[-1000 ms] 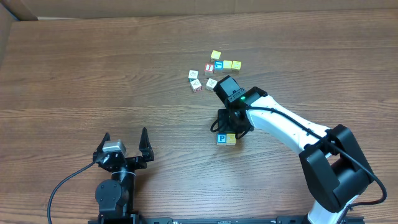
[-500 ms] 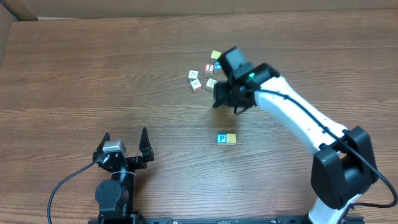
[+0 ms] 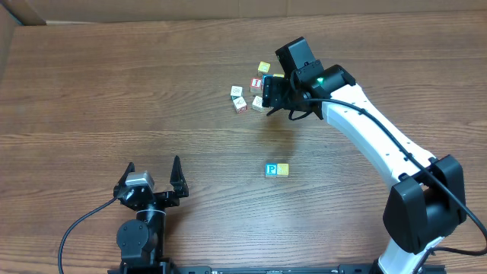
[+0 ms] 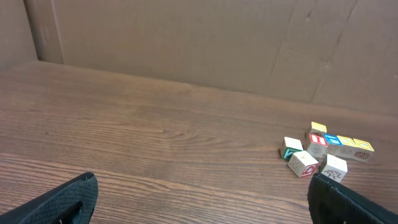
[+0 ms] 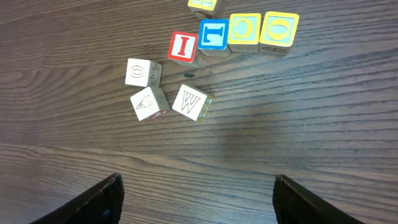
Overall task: Flip 5 blocks
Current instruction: 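Move the right gripper up to the back of the block cluster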
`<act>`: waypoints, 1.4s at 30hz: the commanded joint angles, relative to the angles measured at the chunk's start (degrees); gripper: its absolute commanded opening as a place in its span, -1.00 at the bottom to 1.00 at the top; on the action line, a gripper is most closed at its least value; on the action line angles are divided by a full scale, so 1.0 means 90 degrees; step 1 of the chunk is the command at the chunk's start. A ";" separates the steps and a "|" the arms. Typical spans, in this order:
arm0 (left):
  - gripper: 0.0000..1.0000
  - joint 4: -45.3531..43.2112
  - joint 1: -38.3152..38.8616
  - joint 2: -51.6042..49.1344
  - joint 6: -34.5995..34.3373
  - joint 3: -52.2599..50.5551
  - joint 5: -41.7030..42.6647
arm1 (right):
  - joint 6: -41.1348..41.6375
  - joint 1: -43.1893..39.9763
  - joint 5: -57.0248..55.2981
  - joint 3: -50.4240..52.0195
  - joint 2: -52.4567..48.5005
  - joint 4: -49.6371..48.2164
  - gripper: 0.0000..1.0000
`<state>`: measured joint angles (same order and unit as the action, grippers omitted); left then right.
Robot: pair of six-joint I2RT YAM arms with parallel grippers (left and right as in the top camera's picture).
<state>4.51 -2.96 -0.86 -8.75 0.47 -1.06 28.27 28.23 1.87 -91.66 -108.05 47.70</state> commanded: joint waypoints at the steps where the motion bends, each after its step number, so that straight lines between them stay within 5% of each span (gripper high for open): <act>1: 1.00 -0.0012 0.0039 0.0068 0.0117 -0.0022 0.0070 | -0.0027 0.0022 -0.0153 0.0032 0.0056 0.0000 0.55; 11: 0.99 -0.0012 0.0039 0.0068 0.0117 -0.0022 0.0070 | 0.0046 0.0056 -0.0129 0.0163 0.0046 0.0022 0.51; 16: 1.00 -0.0012 0.0039 0.0068 0.0117 -0.0022 0.0070 | 0.0036 0.0063 0.0476 0.0112 0.0017 -0.0017 0.23; 23: 0.99 -0.0012 0.0039 0.0068 0.0117 -0.0022 0.0070 | 0.0022 0.0002 0.0894 -0.1341 -0.0707 0.0988 0.19; 42: 1.00 -0.0012 0.0044 0.0068 0.0117 -0.0022 0.0070 | 0.1554 0.0486 -0.0862 -0.1506 -0.2300 -0.0289 0.21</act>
<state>4.51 -2.96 -0.86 -8.75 0.47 -1.06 39.62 30.74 -0.60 -104.29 -127.61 45.71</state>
